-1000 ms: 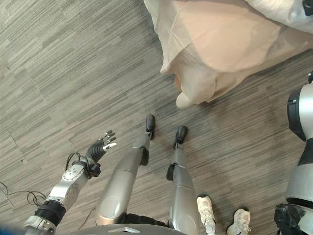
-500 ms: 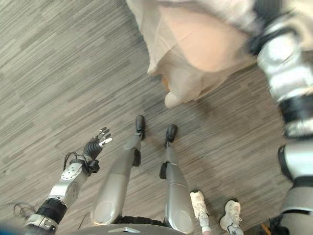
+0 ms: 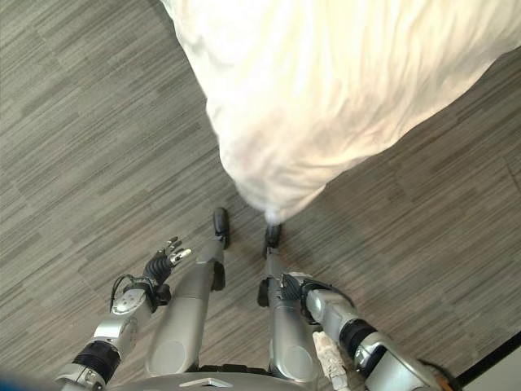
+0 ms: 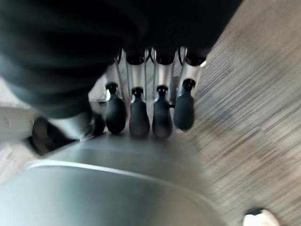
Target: Making the bed.
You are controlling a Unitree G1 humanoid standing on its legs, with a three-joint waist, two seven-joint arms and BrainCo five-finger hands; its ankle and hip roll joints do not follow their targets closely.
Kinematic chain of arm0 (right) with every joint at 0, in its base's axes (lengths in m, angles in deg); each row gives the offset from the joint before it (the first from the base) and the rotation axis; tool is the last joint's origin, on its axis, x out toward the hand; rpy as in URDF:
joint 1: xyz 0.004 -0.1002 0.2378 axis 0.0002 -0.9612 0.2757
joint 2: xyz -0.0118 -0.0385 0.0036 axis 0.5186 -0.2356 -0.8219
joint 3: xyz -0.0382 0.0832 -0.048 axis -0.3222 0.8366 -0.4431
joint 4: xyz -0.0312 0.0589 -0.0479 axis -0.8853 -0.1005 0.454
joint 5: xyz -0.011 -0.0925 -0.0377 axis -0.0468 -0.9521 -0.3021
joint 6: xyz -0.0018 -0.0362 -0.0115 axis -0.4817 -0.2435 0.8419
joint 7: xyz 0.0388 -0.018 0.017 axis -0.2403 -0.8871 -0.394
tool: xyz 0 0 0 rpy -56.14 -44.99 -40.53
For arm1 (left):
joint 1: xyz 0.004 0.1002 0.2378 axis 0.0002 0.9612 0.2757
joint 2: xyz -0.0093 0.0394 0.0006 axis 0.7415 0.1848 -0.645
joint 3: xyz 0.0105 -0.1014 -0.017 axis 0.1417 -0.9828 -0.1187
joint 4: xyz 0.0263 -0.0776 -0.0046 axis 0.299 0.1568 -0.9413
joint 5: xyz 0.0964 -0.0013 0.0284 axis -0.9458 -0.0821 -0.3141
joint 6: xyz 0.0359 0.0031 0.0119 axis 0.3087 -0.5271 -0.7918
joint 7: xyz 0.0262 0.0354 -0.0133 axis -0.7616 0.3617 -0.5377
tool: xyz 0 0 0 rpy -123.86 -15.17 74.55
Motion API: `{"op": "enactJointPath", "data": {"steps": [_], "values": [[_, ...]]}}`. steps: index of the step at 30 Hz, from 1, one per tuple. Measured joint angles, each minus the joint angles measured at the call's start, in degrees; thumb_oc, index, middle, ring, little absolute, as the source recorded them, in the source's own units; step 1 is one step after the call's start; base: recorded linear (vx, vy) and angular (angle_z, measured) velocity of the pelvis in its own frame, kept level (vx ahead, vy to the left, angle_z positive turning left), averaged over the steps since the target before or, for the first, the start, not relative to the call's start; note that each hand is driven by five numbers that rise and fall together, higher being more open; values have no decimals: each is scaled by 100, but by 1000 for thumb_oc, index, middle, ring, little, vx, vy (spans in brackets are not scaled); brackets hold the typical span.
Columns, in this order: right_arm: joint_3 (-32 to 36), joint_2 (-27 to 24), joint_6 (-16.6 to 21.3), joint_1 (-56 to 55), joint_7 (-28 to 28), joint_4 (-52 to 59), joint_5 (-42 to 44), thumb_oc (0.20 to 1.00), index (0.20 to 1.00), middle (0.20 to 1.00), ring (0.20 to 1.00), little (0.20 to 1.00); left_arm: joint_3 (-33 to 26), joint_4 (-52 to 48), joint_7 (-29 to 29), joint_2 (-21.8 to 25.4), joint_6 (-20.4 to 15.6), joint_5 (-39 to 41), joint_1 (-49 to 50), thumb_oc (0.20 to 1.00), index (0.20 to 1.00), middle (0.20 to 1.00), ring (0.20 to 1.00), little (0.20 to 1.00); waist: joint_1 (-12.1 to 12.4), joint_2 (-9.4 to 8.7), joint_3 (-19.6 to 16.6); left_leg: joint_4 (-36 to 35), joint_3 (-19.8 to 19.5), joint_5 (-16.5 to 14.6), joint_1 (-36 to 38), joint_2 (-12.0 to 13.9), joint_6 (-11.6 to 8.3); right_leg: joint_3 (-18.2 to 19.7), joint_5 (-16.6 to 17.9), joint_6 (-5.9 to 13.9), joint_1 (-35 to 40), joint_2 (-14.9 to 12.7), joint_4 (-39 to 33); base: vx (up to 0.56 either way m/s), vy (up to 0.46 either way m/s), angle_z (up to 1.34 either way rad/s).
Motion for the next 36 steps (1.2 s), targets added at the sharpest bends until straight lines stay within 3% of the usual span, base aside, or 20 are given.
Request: {"op": "enactJointPath", "data": {"steps": [4, 9, 10, 12, 13, 14, 16, 17, 18, 19, 22, 25, 26, 28, 31, 36], "values": [[2082, 121, -106, 53, 219, -1277, 2117, 1000, 1000, 1000, 1000, 1000, -131, 555, -67, -126, 52, 64, -115, 1000, 1000, 1000, 1000, 1000, -9, 32, 93, -232, -3, 21, 652, -70, 16, 0, -64, 56, 544, -41, 0, 5, 4, 2], [2429, -271, -132, -636, 105, -1512, 3372, 1000, 1000, 1000, 1000, 1000, -256, 463, -248, -16, 137, 65, -61, 1000, 1000, 1000, 1000, 1000, -51, -57, 54, -517, -16, 30, 1461, -116, -5, -1, -319, 91, 1215, -70, -6, 86, -7, 1], [3037, -257, -147, -824, 73, -1713, 3706, 1000, 1000, 1000, 1000, 1000, -293, 416, -330, 46, 185, 68, -65, 1000, 1000, 1000, 1000, 1000, -86, -88, 27, -545, -22, 28, 1608, -118, -7, -10, -358, 83, 1358, -64, -4, 95, 16, 4], [3509, -302, -164, -1067, 176, -1811, 4039, 1000, 1000, 1000, 1000, 1000, -336, 406, -373, 65, 212, 83, 36, 1000, 1000, 1000, 1000, 1000, -179, -133, -164, -619, -27, 27, 1735, -130, -7, -22, -365, 120, 1453, -72, -4, 50, 13, 2], [3805, -342, -151, -1234, 184, -1806, 4203, 934, 934, 934, 934, 934, -360, 348, -407, 69, 260, 174, 111, 1000, 1000, 1000, 1000, 1000, -220, -151, -239, -697, -26, 28, 1880, -140, -5, -23, -362, 102, 1565, -73, -6, 0, 0, 0], [3878, -405, -153, -1374, 254, -1731, 4368, 200, 200, 200, 200, 200, -393, 315, -437, 76, 258, 223, 206, 1000, 1000, 1000, 1000, 1000, -292, -184, -398, -733, -26, 25, 1947, -147, -9, -19, -373, 103, 1616, -75, -10, 32, 36, -3], [4539, -541, -294, -2006, 587, -389, 4601, 200, 200, 200, 200, 200, -420, 217, -462, 85, 296, 226, 366, 1000, 1000, 1000, 1000, 1000, -433, -177, -653, -828, -17, 25, 2143, -168, -7, -1, -403, 116, 1756, -77, -11, 20, 44, -4], [4655, -557, -235, -2302, 774, 513, 4613, 200, 200, 200, 200, 200, -473, 96, -463, 90, 294, 225, 500, 1000, 1000, 1000, 1000, 1000, -535, -186, -744, -831, -3, 14, 2172, -169, -10, 24, -408, 120, 1773, -80, -21, 25, 41, -12], [4934, -503, -186, -2744, 1116, 2359, 4597, 200, 200, 200, 200, 200, -555, 77, -449, 70, 299, 216, 626, 1000, 1000, 1000, 1000, 1000, -702, -120, -804, -832, 36, -2, 2257, -170, -19, 56, -416, 123, 1843, -90, -31, 15, 36, -22], [4967, -507, 93, -2763, 1242, 2822, 4584, 200, 200, 200, 200, 200, -555, 109, -438, 64, 308, 215, 636, 1000, 1000, 1000, 1000, 1000, -725, -117, -875, -833, 111, -3, 2280, -161, -20, 113, -417, 122, 1838, -87, -31, -6, 27, -24], [4974, -391, 401, -2395, 1627, 3161, 4769, 200, 200, 200, 200, 200, -531, 136, -397, -64, 304, 212, 656, 1000, 1000, 1000, 1000, 1000, -736, -42, -1141, -832, 136, -1, 2295, -143, -33, 158, -469, 110, 1835, -64, -32, -5, 11, -7], [4844, -244, 434, -2241, 1712, 3506, 4907, 200, 200, 200, 200, 200, -505, 225, -399, -221, 283, 173, 785, 1000, 1000, 1000, 1000, 1000, -653, 125, -1246, -860, 127, 0, 2295, -150, -34, 145, -472, 112, 1847, -80, -34, -11, 5, -1], [4615, -145, 658, -2239, 1623, 3981, 5057, 200, 200, 200, 200, 200, -474, 369, -407, -302, 313, 159, 928, 1000, 1000, 1000, 1000, 1000, -687, 226, -1308, -861, 140, 0, 2294, -162, -34, 147, -467, 114, 1841, -92, -35, -43, 18, -1], [4186, -147, 755, -2127, 1397, 4372, 5294, 200, 200, 200, 200, 200, -436, 446, -494, -391, 314, 159, 1125, 1000, 1000, 1000, 1000, 1000, -644, 329, -1327, -862, 136, 1, 2284, -171, -35, 138, -466, 115, 1833, -103, -35, -45, 11, 0], [3408, -141, 976, -1772, 814, 4707, 5697, 200, 200, 200, 200, 200, -379, 633, -612, -459, 317, 164, 1296, 1000, 1000, 1000, 1000, 1000, -614, 372, -1317, -858, 125, 2, 2268, -167, -36, 124, -465, 113, 1814, -101, -35, -16, 1, 3], [2495, -290, 958, -1106, 240, 4459, 5771, 200, 200, 200, 200, 200, -302, 658, -812, -491, 342, 163, 1261, 1000, 1000, 1000, 1000, 1000, -433, 453, -1273, -840, 92, 4, 2210, -174, -35, 68, -466, 113, 1787, -110, -34, -11, 3, 5]]}}
